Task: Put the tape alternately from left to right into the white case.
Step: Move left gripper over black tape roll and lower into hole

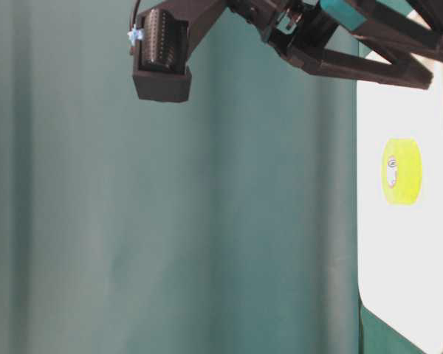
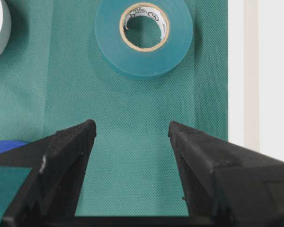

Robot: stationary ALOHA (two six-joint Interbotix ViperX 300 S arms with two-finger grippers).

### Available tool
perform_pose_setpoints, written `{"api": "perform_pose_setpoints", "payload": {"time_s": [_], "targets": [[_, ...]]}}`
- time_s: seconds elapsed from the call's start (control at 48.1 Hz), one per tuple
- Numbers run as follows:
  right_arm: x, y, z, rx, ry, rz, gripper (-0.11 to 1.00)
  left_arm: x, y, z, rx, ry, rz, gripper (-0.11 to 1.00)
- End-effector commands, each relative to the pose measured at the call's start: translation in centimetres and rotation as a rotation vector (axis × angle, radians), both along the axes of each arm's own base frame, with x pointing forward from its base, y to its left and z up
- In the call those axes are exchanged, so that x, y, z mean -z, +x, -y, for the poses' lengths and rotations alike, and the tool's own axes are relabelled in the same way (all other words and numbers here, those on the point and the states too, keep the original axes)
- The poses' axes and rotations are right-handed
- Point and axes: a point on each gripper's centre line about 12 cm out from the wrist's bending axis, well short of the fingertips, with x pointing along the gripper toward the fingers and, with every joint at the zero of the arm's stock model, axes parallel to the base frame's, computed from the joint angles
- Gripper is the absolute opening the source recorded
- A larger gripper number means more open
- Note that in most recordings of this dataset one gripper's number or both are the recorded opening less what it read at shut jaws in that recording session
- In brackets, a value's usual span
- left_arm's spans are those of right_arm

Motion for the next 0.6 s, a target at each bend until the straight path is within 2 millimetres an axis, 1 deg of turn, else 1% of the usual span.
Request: {"api": "perform_pose_setpoints", "payload": {"time_s": [0.0, 0.27, 0.582], "targets": [[-0.9, 0.3, -0.2, -0.01, 0.001, 0.035, 0.71, -0.5, 0.6, 1.1, 0.002, -0.028, 0.013, 0.59], [-0.5, 0.3, -0.2, -0.014, -0.005, 0.024, 0.71, 0.8, 1.9, 3.2, -0.006, -0.057, -0.04, 0.58], [-0.3, 0.3, -0.2, -0.015, -0.006, 0.02, 0.71, 1.8, 2.8, 4.1, 0.004, -0.047, -0.071, 0.59]]}}
